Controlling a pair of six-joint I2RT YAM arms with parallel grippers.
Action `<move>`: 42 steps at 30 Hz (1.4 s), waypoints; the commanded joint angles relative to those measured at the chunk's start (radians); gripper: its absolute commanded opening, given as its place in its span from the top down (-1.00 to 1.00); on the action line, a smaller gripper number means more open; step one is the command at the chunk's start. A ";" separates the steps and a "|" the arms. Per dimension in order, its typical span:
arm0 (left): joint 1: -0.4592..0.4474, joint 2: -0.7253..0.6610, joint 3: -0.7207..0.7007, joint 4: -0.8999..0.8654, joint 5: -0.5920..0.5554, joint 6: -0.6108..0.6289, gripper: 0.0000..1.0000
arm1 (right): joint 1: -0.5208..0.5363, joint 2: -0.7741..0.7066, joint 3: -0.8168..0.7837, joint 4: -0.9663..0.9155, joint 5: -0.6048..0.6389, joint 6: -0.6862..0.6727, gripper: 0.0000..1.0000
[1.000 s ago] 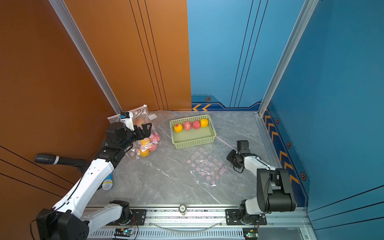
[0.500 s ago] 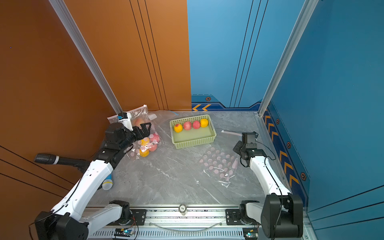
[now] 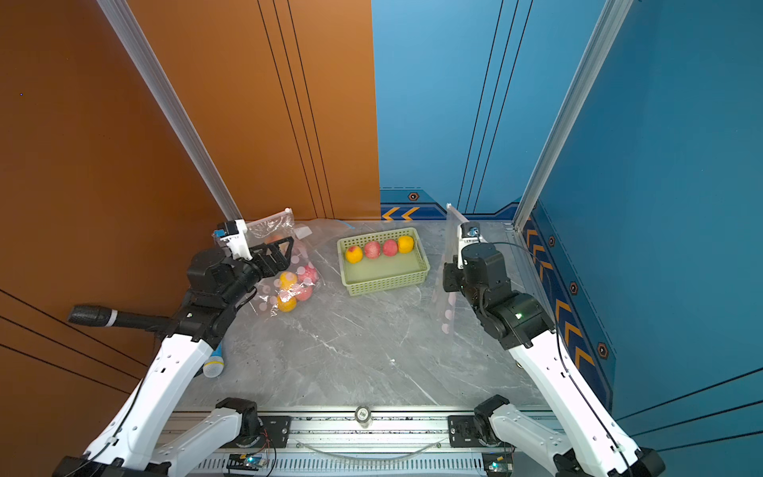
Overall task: Place the peach in a zip-top bag and seal the zipper
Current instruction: Open the zipper of the food storage bag at the center of the board.
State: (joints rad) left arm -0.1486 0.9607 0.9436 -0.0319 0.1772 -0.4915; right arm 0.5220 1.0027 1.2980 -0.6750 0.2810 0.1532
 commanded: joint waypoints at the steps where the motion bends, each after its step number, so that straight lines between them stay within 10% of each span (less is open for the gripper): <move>1: 0.017 -0.009 -0.013 0.072 0.118 -0.004 -0.97 | 0.088 0.020 0.076 -0.052 0.005 -0.132 1.00; 13: 0.033 -0.014 -0.099 0.358 0.388 -0.006 -0.95 | 0.173 0.016 0.146 0.113 -0.285 -0.233 1.00; 23: -0.124 -0.064 -0.184 0.459 0.372 0.129 -0.95 | 0.173 0.038 0.111 0.233 -0.476 -0.191 1.00; 34: -0.149 -0.102 -0.276 0.633 0.544 0.063 -0.98 | 0.172 0.097 0.104 0.267 -0.457 -0.173 1.00; 38: -0.217 -0.117 -0.252 0.582 0.586 0.207 -0.96 | 0.173 0.108 0.106 0.278 -0.426 -0.158 1.00; 42: -0.361 -0.170 -0.272 0.392 0.358 0.535 -0.95 | 0.173 0.115 0.112 0.280 -0.356 -0.116 1.00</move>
State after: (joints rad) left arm -0.4370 0.8284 0.6640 0.4770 0.6617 -0.2108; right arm 0.6895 1.1137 1.4086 -0.4324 -0.1413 -0.0090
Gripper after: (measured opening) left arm 0.977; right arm 0.047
